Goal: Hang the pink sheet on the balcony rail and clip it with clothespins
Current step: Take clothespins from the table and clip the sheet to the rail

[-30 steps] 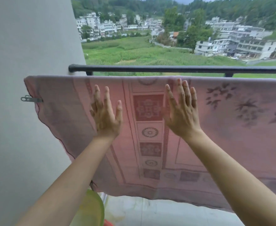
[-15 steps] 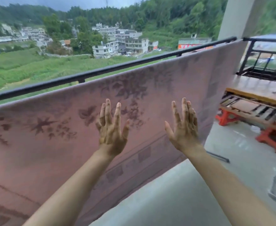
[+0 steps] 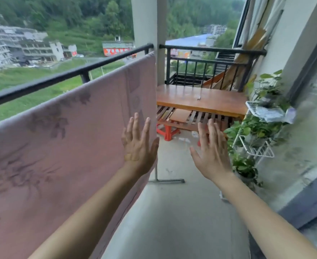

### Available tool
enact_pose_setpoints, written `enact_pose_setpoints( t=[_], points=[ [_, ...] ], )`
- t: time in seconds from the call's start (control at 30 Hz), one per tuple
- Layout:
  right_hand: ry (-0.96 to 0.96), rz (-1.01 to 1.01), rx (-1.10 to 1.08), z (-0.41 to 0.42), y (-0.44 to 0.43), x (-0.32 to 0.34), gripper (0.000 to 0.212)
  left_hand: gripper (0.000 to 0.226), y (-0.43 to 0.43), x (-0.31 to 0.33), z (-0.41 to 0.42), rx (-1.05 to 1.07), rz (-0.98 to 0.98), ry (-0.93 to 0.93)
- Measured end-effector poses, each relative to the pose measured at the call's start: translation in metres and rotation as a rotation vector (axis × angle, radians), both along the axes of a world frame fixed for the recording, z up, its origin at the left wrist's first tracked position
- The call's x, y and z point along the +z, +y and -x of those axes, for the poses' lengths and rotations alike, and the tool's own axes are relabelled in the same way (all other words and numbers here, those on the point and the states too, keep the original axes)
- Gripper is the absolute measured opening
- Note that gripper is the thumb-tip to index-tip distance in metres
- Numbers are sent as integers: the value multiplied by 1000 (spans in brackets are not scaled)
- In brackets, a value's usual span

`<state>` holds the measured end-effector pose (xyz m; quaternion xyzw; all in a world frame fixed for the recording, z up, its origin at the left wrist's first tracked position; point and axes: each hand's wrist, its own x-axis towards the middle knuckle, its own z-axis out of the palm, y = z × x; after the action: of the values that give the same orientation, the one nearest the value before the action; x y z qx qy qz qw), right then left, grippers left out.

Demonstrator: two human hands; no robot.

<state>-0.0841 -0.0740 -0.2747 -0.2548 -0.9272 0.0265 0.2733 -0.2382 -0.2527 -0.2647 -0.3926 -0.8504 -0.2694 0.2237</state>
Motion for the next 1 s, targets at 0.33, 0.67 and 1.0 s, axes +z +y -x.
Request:
enact_pose_setpoints(
  t=[0.33,0.67,1.0],
  points=[
    [21,86,-235,68,241,-28,82,63,269,-27,104,-180,65,-8],
    [-37,152,-192,217,467,-6,78,65,476,-4,239,-123,97,-60],
    [-158,100,-127,380,640,-24,79,66,660,-32,397,-102,92,-104]
  ],
)
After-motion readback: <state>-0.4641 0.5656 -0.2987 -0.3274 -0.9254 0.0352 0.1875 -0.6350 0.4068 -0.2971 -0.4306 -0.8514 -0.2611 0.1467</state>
